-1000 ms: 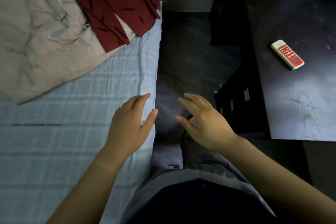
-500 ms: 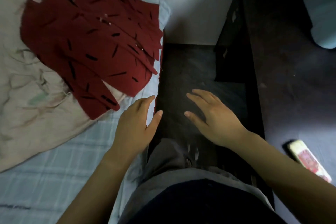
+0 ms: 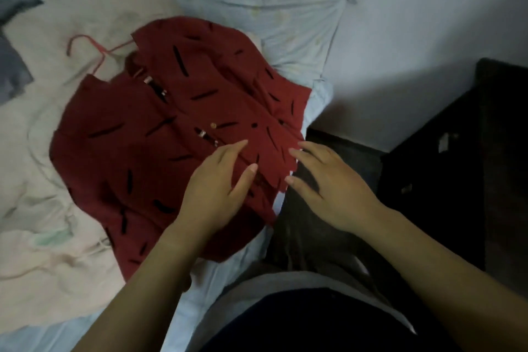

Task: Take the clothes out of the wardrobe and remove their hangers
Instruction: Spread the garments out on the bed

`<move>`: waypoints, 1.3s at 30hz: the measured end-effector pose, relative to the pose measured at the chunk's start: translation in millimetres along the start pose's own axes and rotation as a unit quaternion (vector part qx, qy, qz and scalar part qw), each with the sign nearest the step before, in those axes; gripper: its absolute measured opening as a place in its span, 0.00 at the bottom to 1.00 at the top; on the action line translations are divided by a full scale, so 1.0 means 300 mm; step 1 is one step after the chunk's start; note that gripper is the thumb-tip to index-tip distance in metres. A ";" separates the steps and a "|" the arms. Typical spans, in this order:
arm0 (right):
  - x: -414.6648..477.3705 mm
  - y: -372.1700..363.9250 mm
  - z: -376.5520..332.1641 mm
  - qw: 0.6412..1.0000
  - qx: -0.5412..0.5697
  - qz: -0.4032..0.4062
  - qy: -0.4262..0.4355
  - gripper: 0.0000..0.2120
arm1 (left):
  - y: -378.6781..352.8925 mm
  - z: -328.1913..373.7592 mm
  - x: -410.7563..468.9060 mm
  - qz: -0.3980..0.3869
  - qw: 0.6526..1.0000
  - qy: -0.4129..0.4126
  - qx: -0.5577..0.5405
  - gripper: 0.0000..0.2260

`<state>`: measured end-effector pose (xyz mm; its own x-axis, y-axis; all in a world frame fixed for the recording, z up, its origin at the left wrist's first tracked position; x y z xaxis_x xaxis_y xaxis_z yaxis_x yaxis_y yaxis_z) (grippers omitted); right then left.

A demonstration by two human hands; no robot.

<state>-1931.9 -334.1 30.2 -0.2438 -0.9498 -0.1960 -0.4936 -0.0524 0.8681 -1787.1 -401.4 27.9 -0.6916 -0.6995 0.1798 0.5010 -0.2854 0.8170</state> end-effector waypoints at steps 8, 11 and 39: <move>0.466 -0.062 -0.143 0.988 -0.001 -0.109 0.110 0.33 | 0.028 -0.274 0.135 0.032 0.989 0.143 0.029 0.27; 0.669 -0.078 -0.247 0.969 -0.014 -0.153 0.193 0.34 | 0.098 -0.390 0.166 0.087 0.970 0.220 0.050 0.26; 1.492 -0.340 -0.909 0.893 -0.056 -0.259 0.364 0.17 | 0.500 -1.192 0.063 0.153 0.828 0.523 0.130 0.12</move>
<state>-1763.0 -838.1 -21.8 0.6202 -0.7364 -0.2704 -0.2871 -0.5339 0.7953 -1539.1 -691.8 -42.2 0.3438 -0.9370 -0.0612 0.3465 0.0660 0.9357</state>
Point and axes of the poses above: each hand's wrist, its own x-axis towards the middle knuckle, its own y-axis out of the back of the hand, z = x × y, the point moved 10 cm from there along x, towards the middle knuckle, and after that the axes turned 15 degrees about -y, right-handed, at the moved point
